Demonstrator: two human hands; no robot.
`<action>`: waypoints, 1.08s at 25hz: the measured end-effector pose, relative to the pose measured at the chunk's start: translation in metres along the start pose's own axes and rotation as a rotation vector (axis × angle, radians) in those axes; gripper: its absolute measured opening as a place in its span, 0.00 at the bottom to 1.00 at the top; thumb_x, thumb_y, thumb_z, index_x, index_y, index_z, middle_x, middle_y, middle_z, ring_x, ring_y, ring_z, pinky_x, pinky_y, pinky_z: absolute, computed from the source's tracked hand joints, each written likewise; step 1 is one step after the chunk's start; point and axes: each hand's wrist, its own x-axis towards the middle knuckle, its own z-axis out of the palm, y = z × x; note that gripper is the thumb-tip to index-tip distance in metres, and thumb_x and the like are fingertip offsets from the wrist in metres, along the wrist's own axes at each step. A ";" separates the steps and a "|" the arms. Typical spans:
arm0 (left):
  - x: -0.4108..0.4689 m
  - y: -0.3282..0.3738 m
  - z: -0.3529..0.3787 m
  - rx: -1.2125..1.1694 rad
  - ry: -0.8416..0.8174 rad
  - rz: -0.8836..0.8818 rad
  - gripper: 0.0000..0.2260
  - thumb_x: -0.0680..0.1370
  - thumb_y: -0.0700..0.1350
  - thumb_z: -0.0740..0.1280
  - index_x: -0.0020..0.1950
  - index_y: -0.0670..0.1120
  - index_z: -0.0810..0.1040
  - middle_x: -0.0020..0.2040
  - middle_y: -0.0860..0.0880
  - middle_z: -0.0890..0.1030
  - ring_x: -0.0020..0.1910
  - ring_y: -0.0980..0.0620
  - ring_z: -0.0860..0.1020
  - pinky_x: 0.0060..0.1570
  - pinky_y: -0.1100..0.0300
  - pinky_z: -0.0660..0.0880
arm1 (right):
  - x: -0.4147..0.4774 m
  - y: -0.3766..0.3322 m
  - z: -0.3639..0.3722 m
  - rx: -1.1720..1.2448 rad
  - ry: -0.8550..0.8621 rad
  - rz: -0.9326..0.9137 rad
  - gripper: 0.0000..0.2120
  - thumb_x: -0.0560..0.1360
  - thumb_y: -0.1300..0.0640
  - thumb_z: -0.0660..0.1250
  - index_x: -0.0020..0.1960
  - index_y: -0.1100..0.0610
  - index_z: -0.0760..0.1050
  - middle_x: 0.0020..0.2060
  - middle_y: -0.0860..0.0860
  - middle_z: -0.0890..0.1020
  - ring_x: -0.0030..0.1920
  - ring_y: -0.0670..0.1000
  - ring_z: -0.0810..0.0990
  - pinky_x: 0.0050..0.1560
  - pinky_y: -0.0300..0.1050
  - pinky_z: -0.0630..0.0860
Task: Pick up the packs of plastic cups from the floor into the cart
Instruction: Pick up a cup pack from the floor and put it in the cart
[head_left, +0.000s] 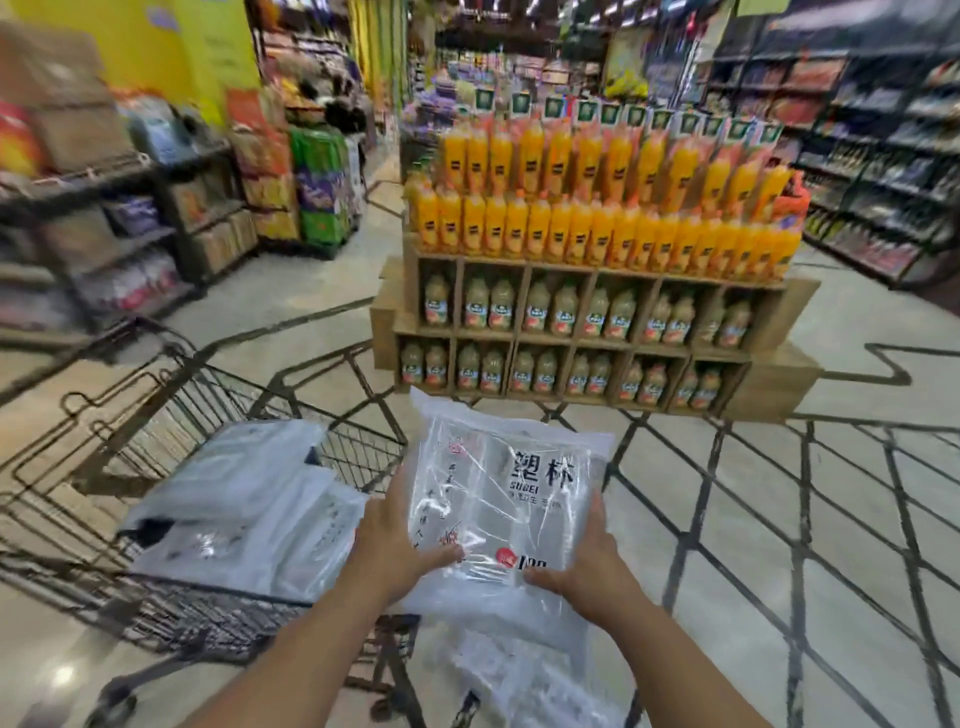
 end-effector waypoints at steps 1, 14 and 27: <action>-0.006 -0.014 -0.026 -0.010 0.027 -0.001 0.59 0.64 0.61 0.81 0.75 0.76 0.37 0.66 0.48 0.67 0.66 0.47 0.67 0.63 0.49 0.70 | 0.001 -0.022 0.020 0.000 -0.033 -0.025 0.74 0.58 0.33 0.81 0.78 0.40 0.25 0.82 0.54 0.51 0.79 0.58 0.58 0.73 0.55 0.64; -0.099 -0.188 -0.274 -0.007 0.321 -0.331 0.58 0.62 0.62 0.81 0.79 0.70 0.42 0.63 0.50 0.69 0.60 0.50 0.71 0.62 0.46 0.73 | -0.006 -0.247 0.255 -0.020 -0.376 -0.210 0.76 0.57 0.42 0.86 0.71 0.28 0.21 0.80 0.55 0.61 0.77 0.61 0.64 0.75 0.66 0.62; -0.015 -0.221 -0.325 -0.009 0.375 -0.405 0.57 0.63 0.61 0.80 0.77 0.71 0.41 0.61 0.49 0.70 0.58 0.49 0.71 0.60 0.48 0.74 | 0.112 -0.310 0.306 -0.079 -0.516 -0.262 0.75 0.53 0.35 0.84 0.76 0.32 0.27 0.75 0.55 0.68 0.70 0.57 0.73 0.68 0.56 0.72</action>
